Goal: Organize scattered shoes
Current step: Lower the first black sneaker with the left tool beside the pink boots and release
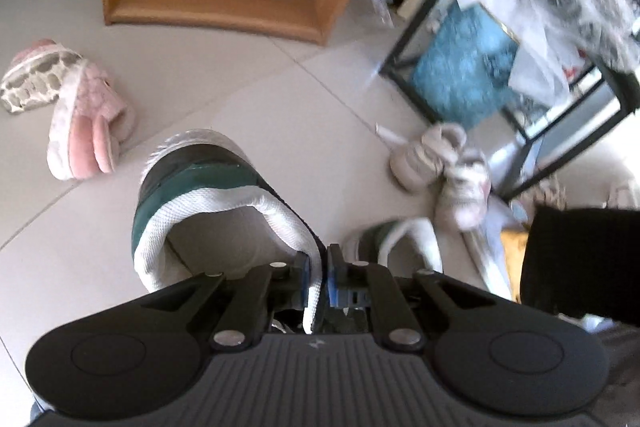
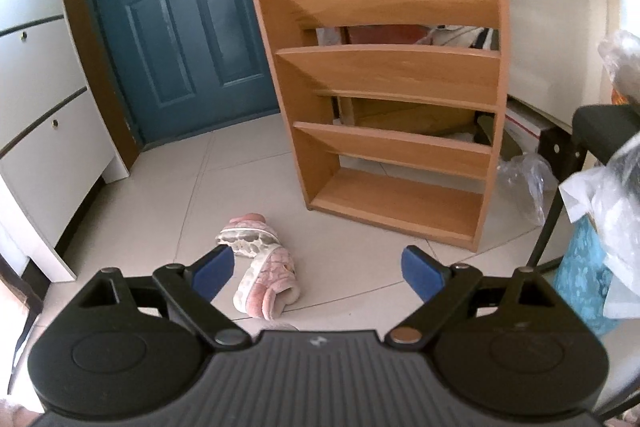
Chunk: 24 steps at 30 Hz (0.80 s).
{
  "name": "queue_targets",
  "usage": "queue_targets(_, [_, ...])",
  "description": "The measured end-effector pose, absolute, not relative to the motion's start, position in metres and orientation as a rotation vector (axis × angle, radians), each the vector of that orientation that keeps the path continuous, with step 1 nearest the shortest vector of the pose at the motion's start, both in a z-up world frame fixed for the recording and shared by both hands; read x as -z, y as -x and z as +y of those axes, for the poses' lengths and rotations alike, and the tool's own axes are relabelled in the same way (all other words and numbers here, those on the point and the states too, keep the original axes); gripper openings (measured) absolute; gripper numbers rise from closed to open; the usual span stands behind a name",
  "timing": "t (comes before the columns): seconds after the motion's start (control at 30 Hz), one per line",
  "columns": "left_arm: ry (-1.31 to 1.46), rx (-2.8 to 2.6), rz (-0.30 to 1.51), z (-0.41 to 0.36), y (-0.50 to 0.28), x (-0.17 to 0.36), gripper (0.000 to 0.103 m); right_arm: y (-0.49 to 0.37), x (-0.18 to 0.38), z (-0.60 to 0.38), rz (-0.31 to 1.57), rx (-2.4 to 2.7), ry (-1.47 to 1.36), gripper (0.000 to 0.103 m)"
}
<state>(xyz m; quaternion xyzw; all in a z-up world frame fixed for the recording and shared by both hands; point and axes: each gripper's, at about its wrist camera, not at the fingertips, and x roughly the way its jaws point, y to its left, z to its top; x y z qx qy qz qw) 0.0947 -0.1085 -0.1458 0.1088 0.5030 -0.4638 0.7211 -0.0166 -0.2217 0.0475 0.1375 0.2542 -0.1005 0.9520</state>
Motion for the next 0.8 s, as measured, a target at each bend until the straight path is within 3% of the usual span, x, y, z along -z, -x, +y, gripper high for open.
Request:
queue_targets(0.3, [-0.271, 0.936, 1.161, -0.129, -0.105, 0.163, 0.018, 0.023, -0.044, -0.225, 0.545, 0.214, -0.292, 0.091])
queue_targets(0.37, [-0.254, 0.922, 1.127, -0.121, -0.113, 0.148, 0.045, 0.024, -0.042, -0.226, 0.547, 0.223, -0.282, 0.092])
queue_targets(0.43, [-0.27, 0.901, 1.087, -0.113, -0.115, 0.134, 0.055, 0.022, -0.034, -0.228, 0.569, 0.232, -0.265, 0.092])
queue_targets(0.6, [-0.375, 0.76, 1.078, -0.077, -0.104, 0.091, 0.056, 0.007, 0.009, -0.235, 0.668, 0.185, -0.266, 0.092])
queue_targets(0.67, [-0.328, 0.714, 1.106, -0.059, -0.098, 0.07, 0.063, -0.003, 0.034, -0.231, 0.722, 0.123, -0.247, 0.084])
queue_targets(0.7, [-0.301, 0.693, 1.118, -0.05, -0.094, 0.058, 0.066, -0.009, 0.045, -0.229, 0.75, 0.096, -0.236, 0.072])
queue_targets(0.77, [-0.239, 0.645, 1.147, -0.031, -0.079, 0.032, 0.081, -0.02, 0.068, -0.221, 0.809, 0.039, -0.206, 0.043])
queue_targets(0.8, [-0.216, 0.627, 1.158, -0.025, -0.073, 0.024, 0.083, -0.025, 0.078, -0.215, 0.841, 0.006, -0.184, 0.037])
